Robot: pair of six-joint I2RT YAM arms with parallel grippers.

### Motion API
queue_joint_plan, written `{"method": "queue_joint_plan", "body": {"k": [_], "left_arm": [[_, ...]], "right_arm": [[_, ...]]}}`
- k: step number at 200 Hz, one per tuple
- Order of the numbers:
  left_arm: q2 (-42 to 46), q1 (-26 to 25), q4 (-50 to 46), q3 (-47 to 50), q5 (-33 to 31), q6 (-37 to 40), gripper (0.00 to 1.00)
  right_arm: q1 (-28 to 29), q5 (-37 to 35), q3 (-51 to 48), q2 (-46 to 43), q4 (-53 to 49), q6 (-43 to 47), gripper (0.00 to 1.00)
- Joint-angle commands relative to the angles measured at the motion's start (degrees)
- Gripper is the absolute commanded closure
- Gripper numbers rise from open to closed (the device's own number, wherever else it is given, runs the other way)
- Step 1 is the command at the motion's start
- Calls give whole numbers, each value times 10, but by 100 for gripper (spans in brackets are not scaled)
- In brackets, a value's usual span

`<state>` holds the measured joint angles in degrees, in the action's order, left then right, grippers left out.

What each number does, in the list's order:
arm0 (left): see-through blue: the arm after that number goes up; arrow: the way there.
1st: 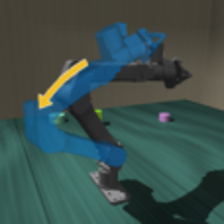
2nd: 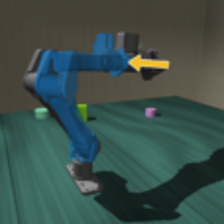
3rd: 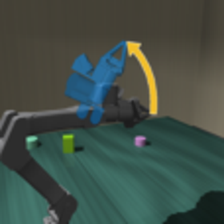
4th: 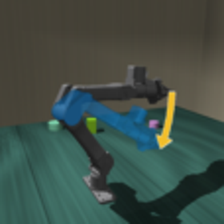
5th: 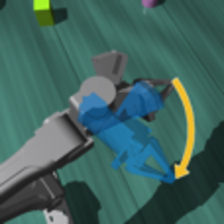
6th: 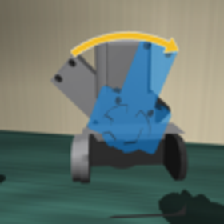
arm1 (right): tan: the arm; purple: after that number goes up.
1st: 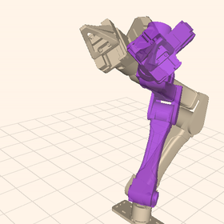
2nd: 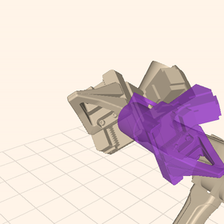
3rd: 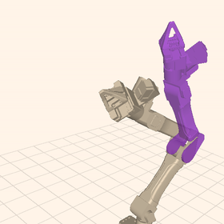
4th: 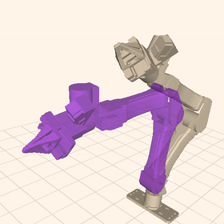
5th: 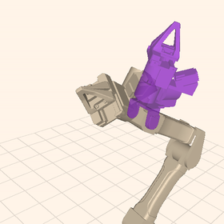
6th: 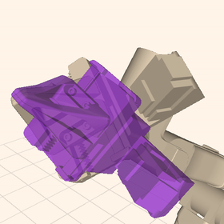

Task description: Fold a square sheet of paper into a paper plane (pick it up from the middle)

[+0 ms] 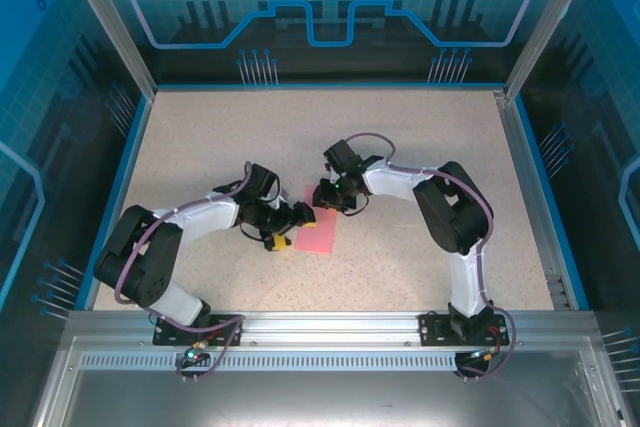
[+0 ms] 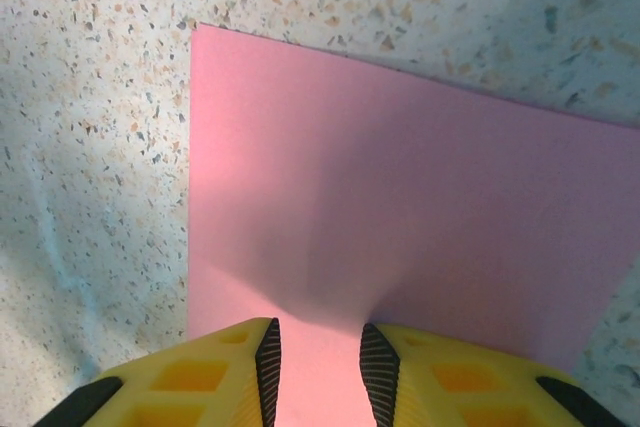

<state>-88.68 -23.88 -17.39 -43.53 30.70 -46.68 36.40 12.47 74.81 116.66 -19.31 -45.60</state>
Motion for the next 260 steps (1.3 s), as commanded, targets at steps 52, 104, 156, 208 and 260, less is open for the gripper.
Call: {"method": "queue_joint_plan", "body": {"k": [52, 104, 156, 208, 260], "left_arm": [[-34, -20, -35, -30, -1, -11, 8], [-53, -27, -36, -45, -2, -8, 8], [-61, -28, -54, -63, -9, -3, 8], [-52, -28, -100, -73, -49, 17, 8], [-62, -34, -90, -81, -20, 24, 8]], "right_arm": [[-16, -28, -29, 38, -14, -2, 67], [-17, -29, -32, 37, -15, -1, 67], [-18, -32, -32, 36, -19, 2, 68], [-19, -37, -35, 36, -20, 2, 68], [-21, -36, -41, 36, -18, -1, 68]]}}
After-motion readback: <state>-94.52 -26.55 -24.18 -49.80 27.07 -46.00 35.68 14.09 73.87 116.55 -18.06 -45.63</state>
